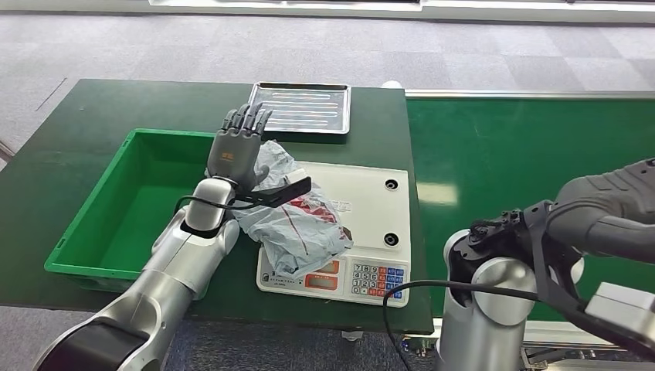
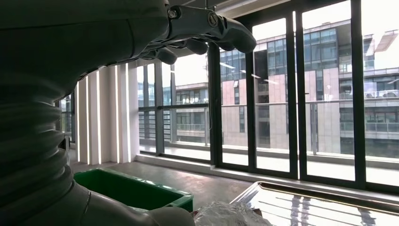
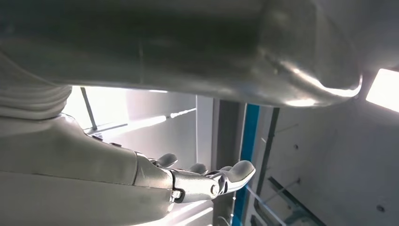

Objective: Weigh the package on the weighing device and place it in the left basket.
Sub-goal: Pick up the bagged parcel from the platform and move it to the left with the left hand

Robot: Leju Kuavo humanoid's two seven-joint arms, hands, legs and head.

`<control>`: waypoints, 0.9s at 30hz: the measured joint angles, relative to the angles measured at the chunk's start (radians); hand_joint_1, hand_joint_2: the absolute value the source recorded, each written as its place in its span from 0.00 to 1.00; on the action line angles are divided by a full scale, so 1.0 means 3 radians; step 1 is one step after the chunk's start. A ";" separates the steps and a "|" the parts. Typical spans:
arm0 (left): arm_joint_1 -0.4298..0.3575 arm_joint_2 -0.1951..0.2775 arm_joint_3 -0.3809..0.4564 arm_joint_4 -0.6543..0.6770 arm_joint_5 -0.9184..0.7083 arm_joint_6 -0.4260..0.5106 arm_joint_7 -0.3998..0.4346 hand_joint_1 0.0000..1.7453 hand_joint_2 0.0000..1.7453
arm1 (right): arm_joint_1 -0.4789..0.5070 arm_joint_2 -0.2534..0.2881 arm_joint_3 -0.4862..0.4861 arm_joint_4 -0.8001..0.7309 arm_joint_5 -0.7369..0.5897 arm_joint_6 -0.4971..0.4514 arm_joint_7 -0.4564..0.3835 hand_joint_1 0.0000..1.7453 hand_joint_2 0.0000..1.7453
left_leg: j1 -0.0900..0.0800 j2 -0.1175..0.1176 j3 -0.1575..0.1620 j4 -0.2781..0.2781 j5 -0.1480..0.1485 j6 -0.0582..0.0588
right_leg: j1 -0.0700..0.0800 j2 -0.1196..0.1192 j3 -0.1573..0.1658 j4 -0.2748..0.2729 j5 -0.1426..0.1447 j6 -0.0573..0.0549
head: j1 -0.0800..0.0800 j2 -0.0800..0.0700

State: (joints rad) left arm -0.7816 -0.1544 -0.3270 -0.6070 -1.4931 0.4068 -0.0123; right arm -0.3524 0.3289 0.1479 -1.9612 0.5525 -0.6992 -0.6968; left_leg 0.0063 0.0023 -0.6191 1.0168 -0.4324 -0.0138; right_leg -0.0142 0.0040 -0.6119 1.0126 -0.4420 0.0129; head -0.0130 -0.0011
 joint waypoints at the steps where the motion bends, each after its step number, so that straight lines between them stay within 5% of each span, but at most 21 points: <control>1: -0.0007 0.0000 0.0000 0.0018 -0.0005 -0.0004 0.0014 0.00 1.00 | 0.0002 -0.0001 -0.0005 -0.0010 0.0005 0.0000 0.0000 0.00 0.00 | 0.0000 0.0000 0.0000 0.0000 0.0000 0.0000 | 0.0000 0.0000 0.0000 0.0000 0.0000 0.0000 | 0.0000 0.0000; 16: -0.0121 0.0001 -0.0024 0.0240 -0.0016 -0.0231 -0.0076 0.00 1.00 | 0.0011 -0.0008 -0.0043 -0.0042 0.0022 0.0001 -0.0001 0.00 0.00 | 0.0000 -0.0001 0.0000 0.0000 0.0000 0.0000 | -0.0001 0.0000 0.0000 0.0000 0.0000 0.0000 | 0.0000 0.0000; 23: -0.0183 0.0001 -0.0024 0.0423 0.0140 -0.1172 -0.0829 0.00 1.00 | 0.0012 -0.0009 -0.0054 -0.0035 0.0039 0.0002 0.0001 0.00 0.00 | 0.0000 -0.0001 0.0000 -0.0001 0.0000 0.0000 | -0.0001 0.0000 0.0001 0.0000 -0.0001 -0.0001 | 0.0000 0.0000; 27: -0.0226 0.0008 -0.0023 0.0522 0.0203 -0.1460 -0.0987 0.00 1.00 | 0.0013 -0.0009 -0.0062 -0.0033 0.0018 0.0003 0.0001 0.00 0.00 | 0.0001 -0.0002 0.0000 -0.0002 0.0000 0.0000 | -0.0001 -0.0001 0.0003 0.0000 -0.0001 -0.0001 | 0.0000 0.0000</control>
State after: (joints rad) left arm -0.8493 -0.1519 -0.3338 -0.4505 -1.4321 -0.0312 -0.3083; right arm -0.3486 0.3262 0.1293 -1.9713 0.5580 -0.6985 -0.6965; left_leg 0.0064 0.0016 -0.6191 1.0163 -0.4324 -0.0138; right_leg -0.0144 0.0037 -0.6111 1.0126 -0.4424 0.0126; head -0.0130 -0.0011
